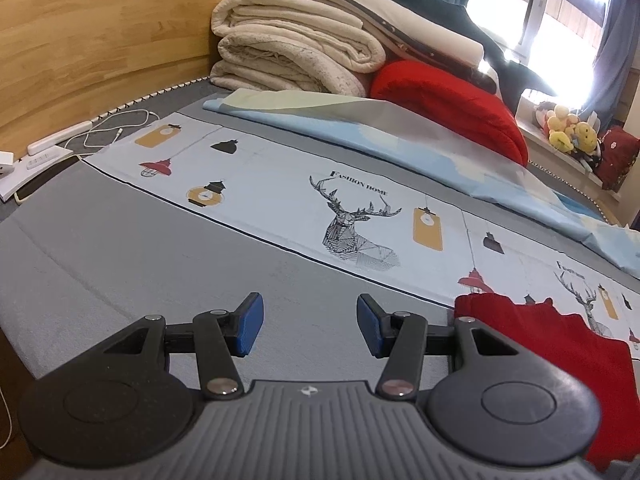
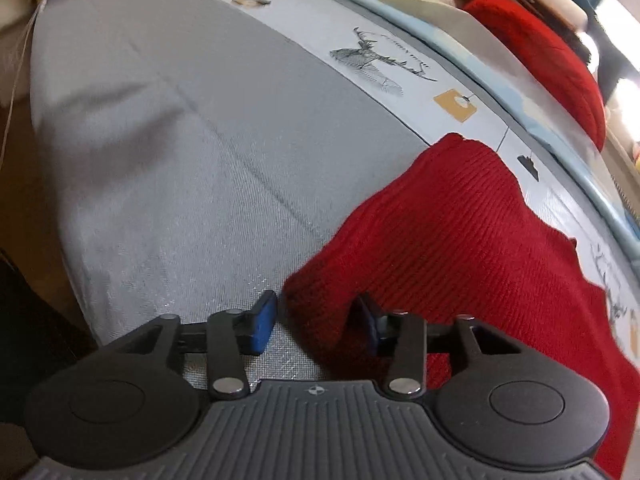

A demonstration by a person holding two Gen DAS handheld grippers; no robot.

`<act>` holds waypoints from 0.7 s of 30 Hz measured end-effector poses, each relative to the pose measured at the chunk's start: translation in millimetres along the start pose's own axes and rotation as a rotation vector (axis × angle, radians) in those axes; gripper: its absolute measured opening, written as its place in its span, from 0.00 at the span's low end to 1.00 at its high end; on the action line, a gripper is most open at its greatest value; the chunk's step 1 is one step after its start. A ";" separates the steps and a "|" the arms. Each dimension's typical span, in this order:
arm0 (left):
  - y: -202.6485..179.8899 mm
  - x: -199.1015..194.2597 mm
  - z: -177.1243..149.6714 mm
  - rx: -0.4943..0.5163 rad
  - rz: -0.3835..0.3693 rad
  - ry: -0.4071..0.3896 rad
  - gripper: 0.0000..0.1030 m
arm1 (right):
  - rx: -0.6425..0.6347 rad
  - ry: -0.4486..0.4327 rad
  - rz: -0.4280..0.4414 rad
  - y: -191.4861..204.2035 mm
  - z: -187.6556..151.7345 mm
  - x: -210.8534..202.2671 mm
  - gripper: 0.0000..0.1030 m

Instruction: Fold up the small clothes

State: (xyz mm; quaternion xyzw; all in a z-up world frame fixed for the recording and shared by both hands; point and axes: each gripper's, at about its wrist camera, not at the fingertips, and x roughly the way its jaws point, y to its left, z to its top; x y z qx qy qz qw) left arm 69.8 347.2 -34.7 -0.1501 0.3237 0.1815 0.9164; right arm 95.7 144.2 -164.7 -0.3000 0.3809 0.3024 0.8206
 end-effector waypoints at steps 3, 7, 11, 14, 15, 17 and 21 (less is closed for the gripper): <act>-2.8 0.4 -0.3 0.011 -0.002 -0.001 0.55 | 0.004 0.003 -0.015 0.8 3.8 4.8 0.38; -1.9 3.1 0.0 0.007 -0.002 0.005 0.55 | 0.021 -0.010 -0.001 -5.1 5.9 4.5 0.24; -2.9 6.3 1.4 -0.009 -0.010 0.010 0.55 | 0.108 -0.065 0.032 -23.7 7.1 -12.2 0.19; -9.0 8.9 1.5 -0.007 -0.019 0.016 0.55 | 0.236 -0.158 0.059 -54.0 10.2 -42.4 0.18; -12.6 10.0 1.0 -0.002 -0.023 0.019 0.55 | 0.290 -0.192 0.066 -67.4 9.8 -54.1 0.18; -20.9 12.1 -0.4 0.012 -0.031 0.024 0.55 | 0.450 -0.272 0.081 -106.3 2.6 -83.3 0.18; -41.9 19.9 -2.3 0.042 -0.048 0.035 0.55 | 0.785 -0.430 0.029 -197.2 -48.4 -139.1 0.18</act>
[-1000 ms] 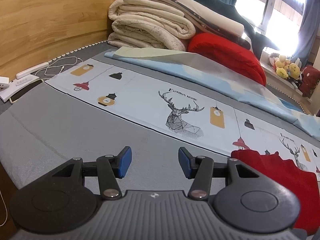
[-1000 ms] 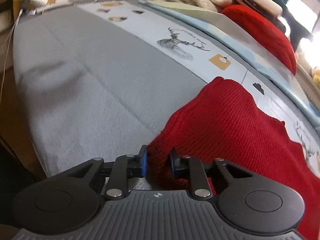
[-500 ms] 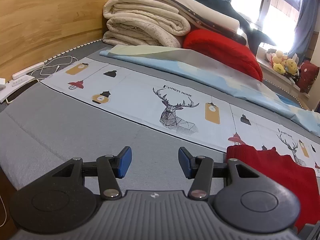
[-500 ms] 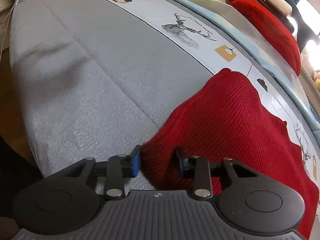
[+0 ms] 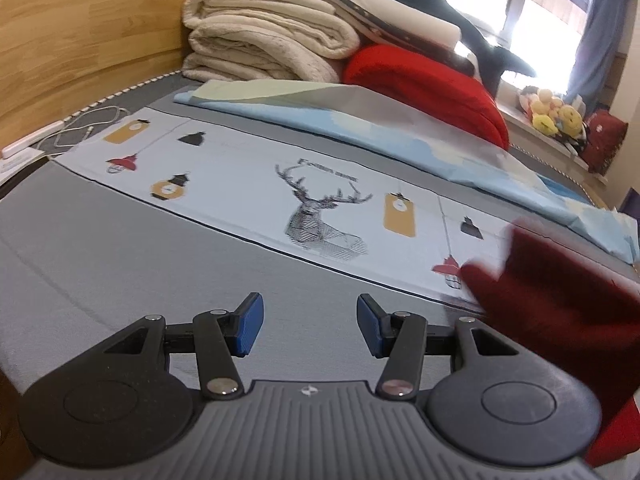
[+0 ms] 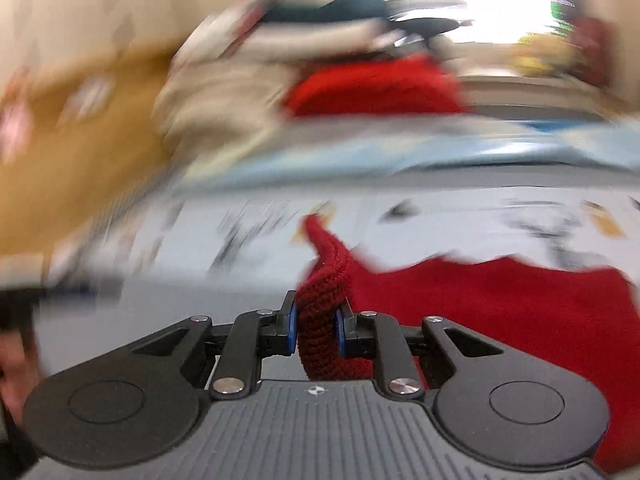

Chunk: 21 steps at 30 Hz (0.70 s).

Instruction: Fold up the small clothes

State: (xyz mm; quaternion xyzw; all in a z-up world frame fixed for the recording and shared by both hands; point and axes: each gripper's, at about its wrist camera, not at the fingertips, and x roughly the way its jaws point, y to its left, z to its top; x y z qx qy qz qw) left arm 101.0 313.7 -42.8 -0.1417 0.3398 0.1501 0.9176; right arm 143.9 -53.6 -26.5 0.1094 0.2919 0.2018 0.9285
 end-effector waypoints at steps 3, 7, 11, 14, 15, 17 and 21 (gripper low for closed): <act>-18.7 7.0 -1.5 0.024 -0.015 0.010 0.55 | 0.186 -0.127 -0.118 -81.4 7.7 -46.5 0.17; -44.8 14.9 -4.0 0.067 -0.035 0.017 0.55 | 0.360 -0.117 -0.344 -179.2 -12.7 -74.8 0.18; -70.7 23.4 -7.0 0.101 -0.052 0.031 0.55 | 0.506 0.195 -0.500 -256.2 -44.2 -56.6 0.24; -89.1 28.2 -11.5 0.132 -0.066 0.042 0.55 | 0.546 0.193 -0.515 -273.8 -42.1 -70.4 0.37; -96.0 29.8 -12.6 0.144 -0.073 0.042 0.55 | 0.507 0.166 -0.531 -271.6 -33.6 -76.8 0.37; -108.4 33.4 -14.7 0.165 -0.083 0.045 0.55 | 0.423 0.093 -0.556 -271.2 -14.1 -89.9 0.42; -134.9 40.7 -21.0 0.209 -0.103 0.058 0.55 | 0.363 0.055 -0.444 -281.9 7.7 -97.5 0.47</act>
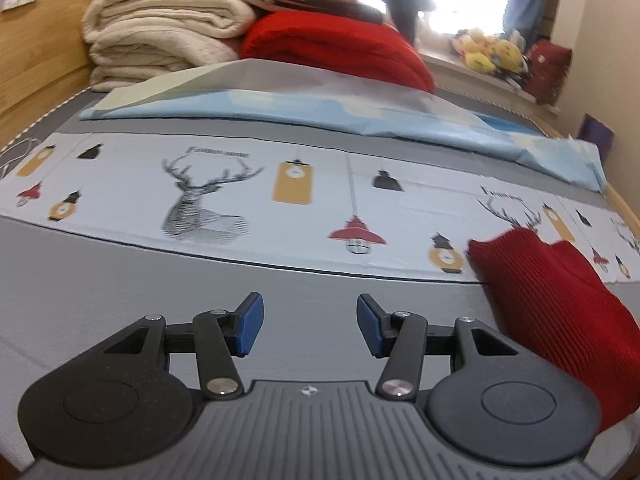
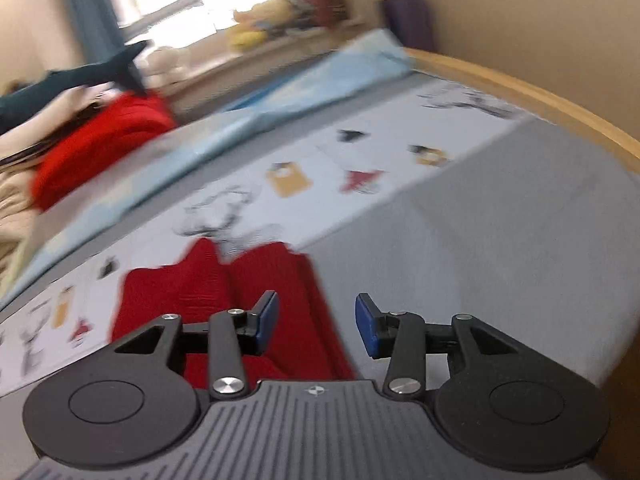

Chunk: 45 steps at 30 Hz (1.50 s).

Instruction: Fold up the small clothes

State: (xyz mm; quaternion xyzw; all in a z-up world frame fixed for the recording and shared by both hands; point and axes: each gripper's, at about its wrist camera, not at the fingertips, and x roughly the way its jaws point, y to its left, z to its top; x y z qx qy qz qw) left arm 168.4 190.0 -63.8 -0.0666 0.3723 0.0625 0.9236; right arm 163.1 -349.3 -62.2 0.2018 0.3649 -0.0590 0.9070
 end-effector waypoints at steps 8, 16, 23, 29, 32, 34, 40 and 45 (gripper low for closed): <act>-32.5 7.1 -7.0 0.076 -0.016 0.011 0.57 | -0.094 0.274 0.177 14.3 -4.8 84.1 0.62; -34.2 9.2 -8.7 0.099 -0.013 0.016 0.57 | -0.114 0.351 0.209 34.6 -21.6 100.4 0.42; -37.2 7.8 -9.5 0.088 -0.033 0.020 0.57 | -0.091 0.245 0.343 23.0 -11.1 63.0 0.15; -53.4 7.7 -14.4 0.139 -0.055 0.021 0.57 | -0.061 0.119 0.396 -10.4 -2.4 7.5 0.14; -61.4 9.8 -17.2 0.163 -0.060 0.026 0.57 | -0.050 0.163 0.335 -30.3 -5.3 7.6 0.14; -66.3 11.1 -19.2 0.178 -0.061 0.029 0.57 | -0.069 0.247 0.215 -40.0 -12.7 24.5 0.14; -79.6 11.4 -24.8 0.225 -0.066 0.020 0.57 | -0.120 0.387 0.061 -34.5 -31.9 73.7 0.14; -100.0 -0.4 -32.3 0.333 -0.131 -0.031 0.57 | -0.183 0.383 0.013 -15.1 -37.1 84.1 0.15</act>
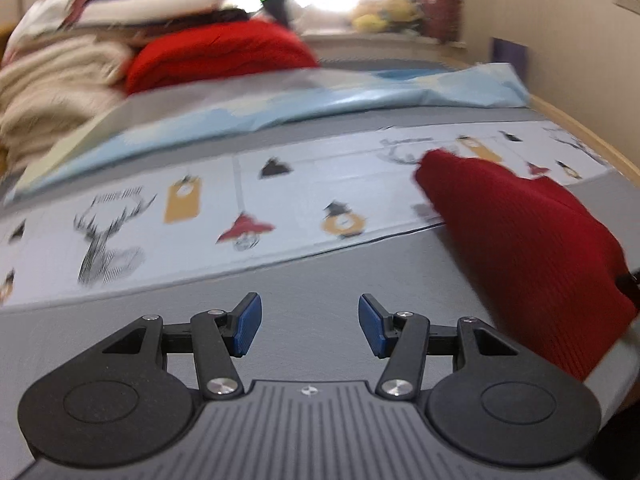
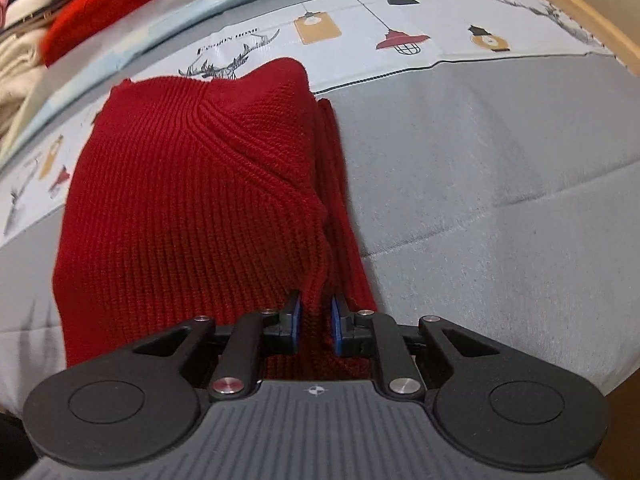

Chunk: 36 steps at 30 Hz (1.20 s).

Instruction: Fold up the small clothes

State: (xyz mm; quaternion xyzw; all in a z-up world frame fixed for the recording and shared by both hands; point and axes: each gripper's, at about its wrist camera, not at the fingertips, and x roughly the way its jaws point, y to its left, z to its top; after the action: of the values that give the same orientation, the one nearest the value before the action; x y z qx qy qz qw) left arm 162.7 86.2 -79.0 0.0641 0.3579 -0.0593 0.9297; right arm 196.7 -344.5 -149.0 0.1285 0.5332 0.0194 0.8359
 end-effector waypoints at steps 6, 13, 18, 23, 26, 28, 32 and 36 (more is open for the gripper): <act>-61.0 -2.0 18.3 0.009 -0.145 0.001 0.57 | -0.031 -0.008 -0.003 3.6 -2.2 -2.0 0.16; -159.1 21.0 36.9 0.025 -0.277 0.004 0.57 | -0.035 -0.014 0.028 -4.2 -4.6 -8.4 0.16; -179.9 72.9 12.3 -0.028 -0.255 0.213 0.56 | -0.026 -0.004 0.036 -5.8 -1.9 -8.9 0.17; -177.2 77.7 11.8 -0.057 -0.254 0.218 0.60 | -0.007 -0.102 0.085 -6.6 2.4 -31.5 0.26; -170.9 77.7 11.9 -0.068 -0.271 0.214 0.62 | 0.007 -0.188 0.115 -5.2 10.3 -41.5 0.38; -163.2 75.3 9.9 -0.089 -0.273 0.220 0.70 | 0.036 -0.212 0.103 -4.2 18.2 -38.3 0.54; -157.8 72.4 9.9 -0.109 -0.293 0.252 0.73 | 0.077 -0.216 0.154 0.2 37.7 -22.0 0.54; -154.9 72.3 21.0 -0.113 -0.309 0.280 0.73 | 0.070 -0.145 0.097 6.1 51.6 8.0 0.38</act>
State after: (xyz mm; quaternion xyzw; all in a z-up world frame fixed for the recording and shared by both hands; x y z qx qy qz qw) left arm 205.6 -74.5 -124.1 -0.0363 0.4920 -0.1713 0.8528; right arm 247.1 -347.3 -134.1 0.1847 0.4649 0.0320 0.8653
